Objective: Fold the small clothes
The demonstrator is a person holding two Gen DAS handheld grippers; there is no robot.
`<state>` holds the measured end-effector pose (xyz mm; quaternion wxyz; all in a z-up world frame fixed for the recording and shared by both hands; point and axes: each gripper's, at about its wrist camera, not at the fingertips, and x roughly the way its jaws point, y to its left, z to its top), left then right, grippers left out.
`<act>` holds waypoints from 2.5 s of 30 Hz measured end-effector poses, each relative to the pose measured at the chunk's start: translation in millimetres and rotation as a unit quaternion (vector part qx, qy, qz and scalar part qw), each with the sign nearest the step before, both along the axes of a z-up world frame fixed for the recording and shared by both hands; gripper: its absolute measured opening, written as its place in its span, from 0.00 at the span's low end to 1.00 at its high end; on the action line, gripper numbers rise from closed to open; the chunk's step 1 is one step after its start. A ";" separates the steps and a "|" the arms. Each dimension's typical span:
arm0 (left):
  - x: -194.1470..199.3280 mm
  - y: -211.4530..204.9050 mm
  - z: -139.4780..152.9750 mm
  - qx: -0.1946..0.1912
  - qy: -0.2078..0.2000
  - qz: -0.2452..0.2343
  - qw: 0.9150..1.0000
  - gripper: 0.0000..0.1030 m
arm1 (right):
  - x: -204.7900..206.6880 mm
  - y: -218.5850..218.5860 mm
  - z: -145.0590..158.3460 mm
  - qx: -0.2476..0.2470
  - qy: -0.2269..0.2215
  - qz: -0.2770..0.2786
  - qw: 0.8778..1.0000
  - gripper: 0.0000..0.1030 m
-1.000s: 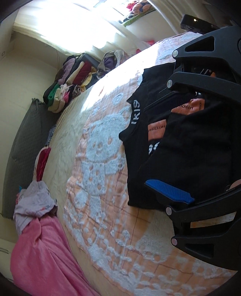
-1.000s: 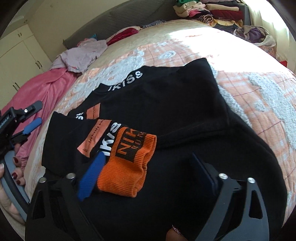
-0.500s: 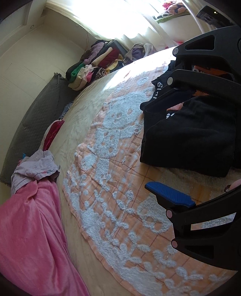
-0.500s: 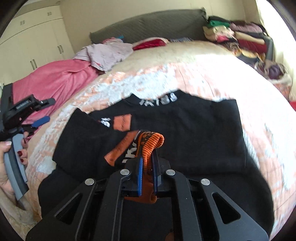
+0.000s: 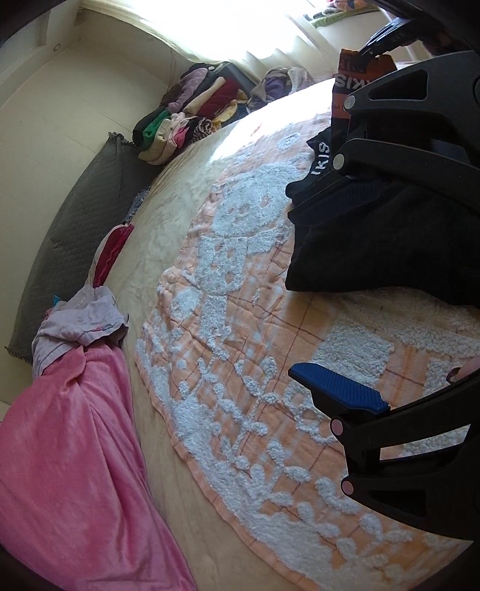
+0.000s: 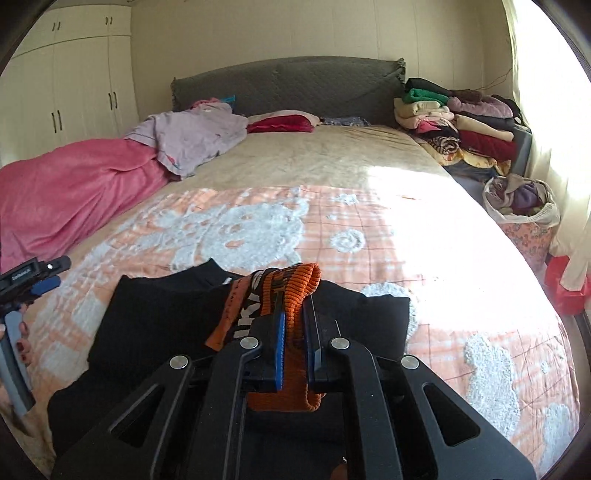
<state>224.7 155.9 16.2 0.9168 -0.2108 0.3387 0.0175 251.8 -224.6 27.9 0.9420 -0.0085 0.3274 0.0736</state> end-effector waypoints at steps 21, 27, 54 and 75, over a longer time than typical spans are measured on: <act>28.6 -117.0 -52.8 0.138 0.080 -0.156 0.975 0.67 | -1.3 -14.4 -45.1 -0.020 0.031 -0.031 0.999 0.07; 32.7 -112.8 -74.2 0.139 0.123 -0.161 0.969 0.67 | 2.0 -18.2 -50.4 -0.015 0.045 -0.046 0.998 0.09; 23.5 -109.3 -69.1 0.122 0.131 -0.174 0.968 0.67 | 11.4 73.4 -77.0 -0.049 0.111 0.061 0.991 0.17; 20.3 -105.1 -60.7 0.111 0.122 -0.172 0.971 0.67 | -10.8 39.2 -78.0 0.007 0.103 0.025 0.994 0.52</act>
